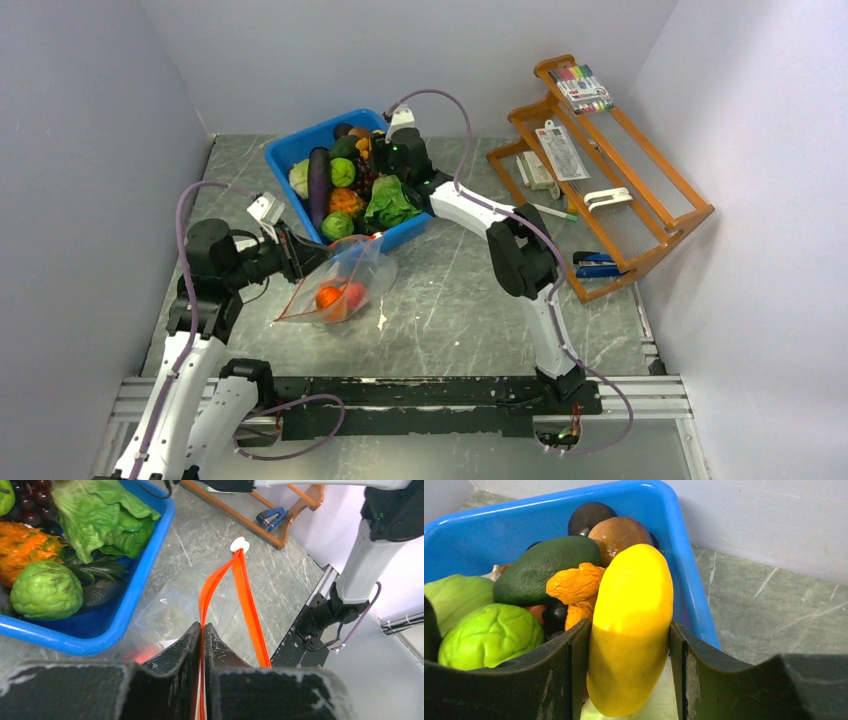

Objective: Place the food in the zip-top bag and seal the zipper
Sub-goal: Pick up the fake fruit from the bin.

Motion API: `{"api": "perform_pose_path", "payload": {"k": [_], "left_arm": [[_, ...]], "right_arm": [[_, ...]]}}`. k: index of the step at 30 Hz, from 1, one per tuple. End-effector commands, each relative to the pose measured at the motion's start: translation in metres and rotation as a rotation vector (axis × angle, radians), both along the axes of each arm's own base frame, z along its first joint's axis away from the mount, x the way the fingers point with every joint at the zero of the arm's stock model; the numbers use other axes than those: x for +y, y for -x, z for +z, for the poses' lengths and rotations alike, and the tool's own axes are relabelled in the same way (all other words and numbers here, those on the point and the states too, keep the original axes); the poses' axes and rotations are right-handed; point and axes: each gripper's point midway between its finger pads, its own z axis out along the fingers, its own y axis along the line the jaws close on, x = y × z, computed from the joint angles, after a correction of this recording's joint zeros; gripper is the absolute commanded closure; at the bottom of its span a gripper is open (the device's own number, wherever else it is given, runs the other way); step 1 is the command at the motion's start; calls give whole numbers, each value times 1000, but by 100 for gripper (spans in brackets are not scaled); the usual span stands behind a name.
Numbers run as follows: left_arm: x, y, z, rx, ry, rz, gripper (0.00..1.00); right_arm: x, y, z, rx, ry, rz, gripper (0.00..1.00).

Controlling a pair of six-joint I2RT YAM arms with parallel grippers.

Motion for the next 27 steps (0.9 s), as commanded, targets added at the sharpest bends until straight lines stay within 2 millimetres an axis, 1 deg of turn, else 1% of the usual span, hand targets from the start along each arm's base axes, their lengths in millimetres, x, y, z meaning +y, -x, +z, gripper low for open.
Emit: {"api": "perform_pose_path", "payload": {"k": [1, 10, 11, 12, 16, 20, 21, 22, 25, 27], "left_arm": [[3, -4, 5, -28, -5, 32, 93], [3, -6, 4, -27, -6, 37, 93], [4, -7, 4, -23, -5, 43, 93], [4, -7, 4, -22, -5, 46, 93], [4, -7, 4, -27, -4, 48, 93], [5, -7, 4, -29, -6, 48, 93], [4, -7, 3, -28, -6, 46, 93], [4, -7, 2, -23, -7, 44, 93], [4, -7, 0, -10, -11, 36, 93], [3, -7, -1, -3, -10, 31, 93]], "right_arm": [[-8, 9, 47, -91, -33, 12, 77], [-15, 31, 93, -120, -90, 47, 78], [-16, 33, 92, -112, -88, 48, 78], [-20, 39, 108, -129, -105, 48, 78], [-29, 59, 129, -148, -122, 78, 78], [-36, 87, 151, -174, -128, 148, 77], [-38, 99, 164, -199, -131, 181, 77], [-39, 108, 168, -212, -128, 215, 77], [-37, 140, 172, -239, -114, 344, 76], [-33, 166, 176, -261, -118, 462, 75]]}}
